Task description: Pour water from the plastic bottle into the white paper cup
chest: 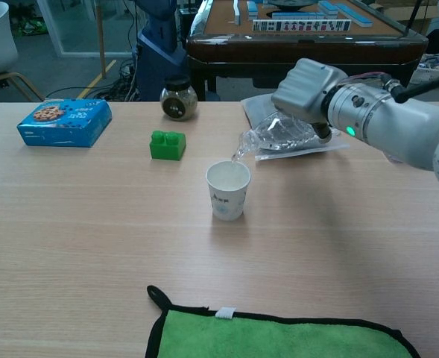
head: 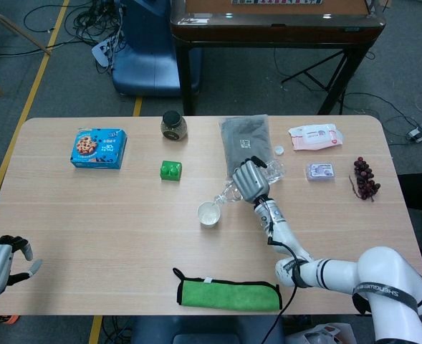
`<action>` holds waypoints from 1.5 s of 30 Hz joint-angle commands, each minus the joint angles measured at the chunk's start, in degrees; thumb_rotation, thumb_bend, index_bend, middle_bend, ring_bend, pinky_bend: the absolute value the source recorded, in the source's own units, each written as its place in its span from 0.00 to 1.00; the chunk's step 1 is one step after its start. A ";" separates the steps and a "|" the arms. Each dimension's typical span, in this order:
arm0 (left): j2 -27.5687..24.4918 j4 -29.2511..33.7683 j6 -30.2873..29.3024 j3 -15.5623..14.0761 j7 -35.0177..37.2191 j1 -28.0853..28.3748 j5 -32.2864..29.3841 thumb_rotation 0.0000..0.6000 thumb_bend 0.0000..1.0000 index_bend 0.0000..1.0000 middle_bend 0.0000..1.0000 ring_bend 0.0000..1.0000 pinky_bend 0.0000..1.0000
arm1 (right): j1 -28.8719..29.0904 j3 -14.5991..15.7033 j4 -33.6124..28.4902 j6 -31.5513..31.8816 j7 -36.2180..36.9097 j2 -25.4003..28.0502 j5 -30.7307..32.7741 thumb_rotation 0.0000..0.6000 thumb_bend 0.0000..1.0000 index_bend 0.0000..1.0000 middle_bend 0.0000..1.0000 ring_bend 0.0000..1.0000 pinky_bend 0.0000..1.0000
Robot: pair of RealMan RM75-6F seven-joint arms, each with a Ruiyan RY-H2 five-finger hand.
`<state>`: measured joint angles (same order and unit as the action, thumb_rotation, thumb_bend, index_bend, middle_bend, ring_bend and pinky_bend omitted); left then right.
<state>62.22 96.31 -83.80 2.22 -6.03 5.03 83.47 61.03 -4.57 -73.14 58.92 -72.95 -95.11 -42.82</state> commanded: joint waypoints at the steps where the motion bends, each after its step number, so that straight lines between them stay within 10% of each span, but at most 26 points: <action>1: 0.04 -0.05 -0.06 0.01 0.07 0.00 0.07 1.00 0.20 0.65 0.56 0.41 0.53 | -0.80 -1.85 -1.06 -1.70 4.59 0.01 1.12 1.00 0.23 0.60 0.59 0.52 0.56; 27: 1.08 -0.91 1.09 -0.37 -1.31 0.36 -0.15 1.00 0.20 0.60 0.56 0.41 0.53 | -14.58 -6.21 -7.18 -5.80 56.30 4.90 -14.98 1.00 0.21 0.60 0.59 0.52 0.56; 45: 1.69 -1.10 2.03 -0.71 -2.56 0.55 -0.80 1.00 0.20 0.59 0.56 0.41 0.53 | -22.30 -4.50 2.03 -3.52 84.61 0.97 -27.56 1.00 0.20 0.60 0.53 0.48 0.56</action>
<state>63.91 95.21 -81.77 1.51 -8.58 5.59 82.67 39.51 -9.24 -72.24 55.61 9.84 -93.52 -69.39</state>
